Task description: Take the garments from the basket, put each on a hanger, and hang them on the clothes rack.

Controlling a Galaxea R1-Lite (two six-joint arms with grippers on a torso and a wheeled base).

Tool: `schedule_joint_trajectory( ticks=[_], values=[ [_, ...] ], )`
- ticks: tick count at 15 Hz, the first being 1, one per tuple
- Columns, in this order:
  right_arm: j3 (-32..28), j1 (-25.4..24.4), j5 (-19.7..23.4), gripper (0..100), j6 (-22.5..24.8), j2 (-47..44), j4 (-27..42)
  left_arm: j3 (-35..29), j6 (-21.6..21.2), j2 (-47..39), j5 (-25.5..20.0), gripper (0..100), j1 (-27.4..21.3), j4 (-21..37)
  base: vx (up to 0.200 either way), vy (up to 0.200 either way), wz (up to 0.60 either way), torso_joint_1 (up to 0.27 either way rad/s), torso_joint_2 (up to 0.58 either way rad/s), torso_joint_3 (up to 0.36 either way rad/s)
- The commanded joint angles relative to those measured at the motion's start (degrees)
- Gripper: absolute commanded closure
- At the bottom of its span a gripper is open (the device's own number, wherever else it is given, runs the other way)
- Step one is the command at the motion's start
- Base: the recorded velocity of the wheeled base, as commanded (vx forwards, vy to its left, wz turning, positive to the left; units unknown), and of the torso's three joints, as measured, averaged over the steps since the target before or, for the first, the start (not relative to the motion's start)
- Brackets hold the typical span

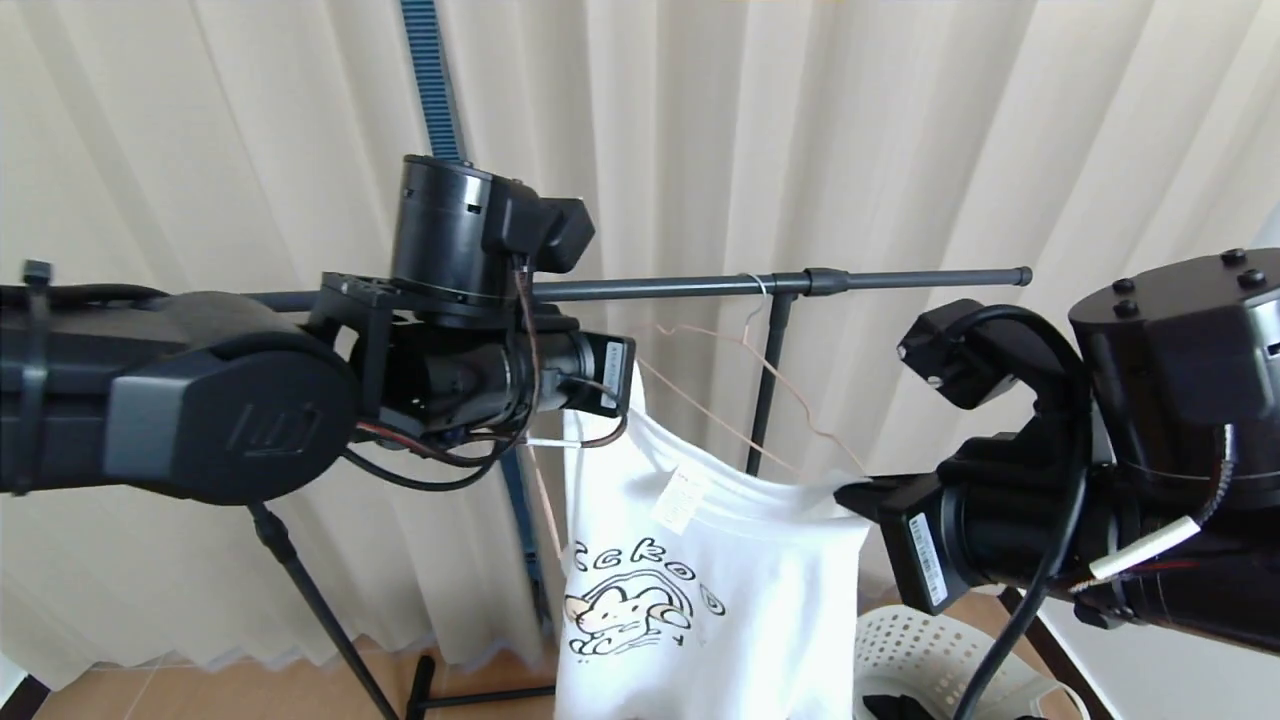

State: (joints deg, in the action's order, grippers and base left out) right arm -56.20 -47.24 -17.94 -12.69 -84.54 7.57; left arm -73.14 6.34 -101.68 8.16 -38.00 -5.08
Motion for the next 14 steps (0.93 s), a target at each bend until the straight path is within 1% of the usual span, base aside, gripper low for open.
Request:
schedule_joint_trajectory(
  ticks=[1,2,3,4,6,8,10,12,14],
  values=[
    [-1.46,2.5,-0.51,100,0.12,-2.12,-3.18,3.97,-0.45,10.1,-0.16,100,0.03,7.98,0.0,0.0,0.0,0.0,0.0,0.0],
    [-3.57,3.29,-1.04,100,0.12,-5.28,-5.55,5.38,-0.45,12.12,-0.16,100,-0.15,11.15,0.0,0.0,0.0,0.0,0.0,0.0],
    [-5.85,3.73,-1.74,100,0.12,-7.74,-6.87,6.7,-0.45,13.62,-0.33,100,-0.59,12.99,0.0,0.0,0.0,0.0,0.0,0.0],
    [-9.1,3.73,-2.09,100,0.12,-10.38,-7.39,8.81,-0.36,14.58,-0.42,100,-1.55,13.52,0.0,0.0,0.0,0.0,0.0,0.0],
    [-16.14,3.82,-4.29,100,-0.23,-16.53,-7.66,14.26,0.08,15.2,-0.51,100,-4.8,13.26,0.0,0.0,0.0,0.0,0.0,0.0],
    [-21.15,3.82,-4.29,100,-0.23,-19.96,-7.75,16.81,1.83,14.32,-0.6,100,-8.67,13.26,0.0,0.0,0.0,0.0,0.0,0.0],
    [-25.89,3.73,-3.94,100,-0.84,-22.51,-7.83,16.37,5.97,11.33,-0.6,100,-13.07,13.17,0.0,0.0,0.0,0.0,0.0,0.0],
    [-31.52,3.47,-4.29,100,-4.01,-26.11,-9.06,13.73,10.36,7.64,-0.68,100,-16.58,13.17,0.0,0.0,0.0,0.0,0.0,0.0],
    [-33.19,3.03,-4.2,100,-4.8,-27.43,-9.24,8.98,16.25,3.68,-0.77,100,-18.78,12.91,0.0,0.0,0.0,0.0,0.0,0.0]
  ],
)
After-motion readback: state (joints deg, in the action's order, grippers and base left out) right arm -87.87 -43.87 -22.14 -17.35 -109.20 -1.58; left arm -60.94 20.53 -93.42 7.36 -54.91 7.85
